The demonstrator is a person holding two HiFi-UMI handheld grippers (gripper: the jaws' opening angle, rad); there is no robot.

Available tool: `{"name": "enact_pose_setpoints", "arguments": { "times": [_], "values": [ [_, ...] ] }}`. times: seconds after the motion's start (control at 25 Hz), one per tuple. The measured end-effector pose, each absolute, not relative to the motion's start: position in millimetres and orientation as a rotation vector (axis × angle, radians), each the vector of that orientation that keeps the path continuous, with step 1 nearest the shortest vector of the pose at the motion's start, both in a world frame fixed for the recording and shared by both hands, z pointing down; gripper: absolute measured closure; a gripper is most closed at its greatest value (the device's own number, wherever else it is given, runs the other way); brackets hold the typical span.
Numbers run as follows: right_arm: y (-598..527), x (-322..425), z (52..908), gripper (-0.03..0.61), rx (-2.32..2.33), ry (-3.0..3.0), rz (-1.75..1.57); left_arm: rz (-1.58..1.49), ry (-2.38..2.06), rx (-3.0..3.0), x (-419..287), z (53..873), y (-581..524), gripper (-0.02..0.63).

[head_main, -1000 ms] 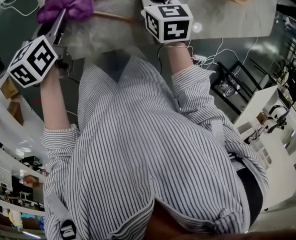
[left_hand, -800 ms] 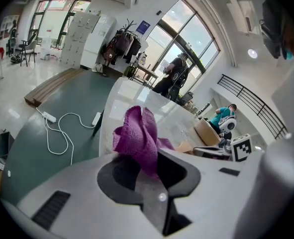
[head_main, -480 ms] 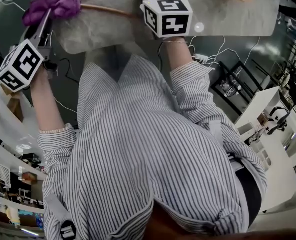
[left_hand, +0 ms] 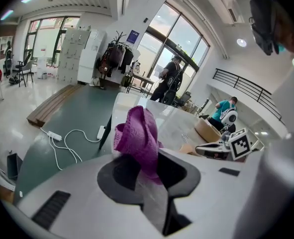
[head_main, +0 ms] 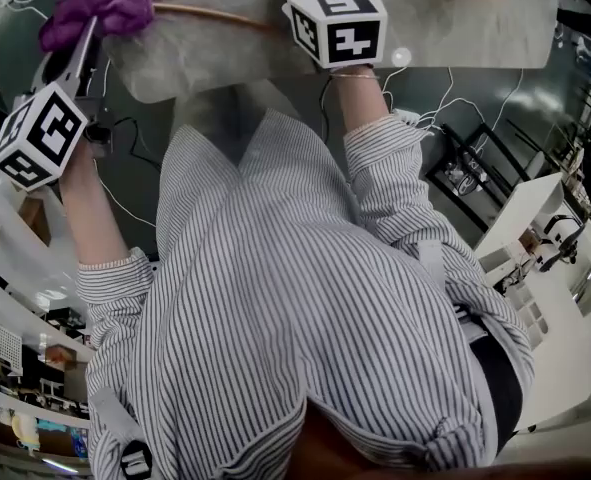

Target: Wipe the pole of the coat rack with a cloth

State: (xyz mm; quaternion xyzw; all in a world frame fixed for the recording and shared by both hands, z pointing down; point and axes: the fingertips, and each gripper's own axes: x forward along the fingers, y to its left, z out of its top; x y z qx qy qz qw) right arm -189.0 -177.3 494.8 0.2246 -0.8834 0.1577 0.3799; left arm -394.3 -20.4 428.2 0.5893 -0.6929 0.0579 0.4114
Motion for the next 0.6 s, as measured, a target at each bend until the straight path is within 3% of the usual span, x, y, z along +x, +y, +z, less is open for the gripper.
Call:
{"name": "enact_pose_setpoints", "arguments": {
  "times": [0.36, 0.6],
  "values": [
    [-161.4, -178.5, 465.3, 0.561, 0.528, -2.337, 0.426, 0.389, -1.778, 1.598, -381.7, 405.8, -36.3, 0.520],
    [-147.1, -166.3, 475.4, 0.561, 0.500, -2.303, 0.449, 0.738, -1.808, 1.612, -377.8, 416.6, -34.9, 0.520]
  ]
}}
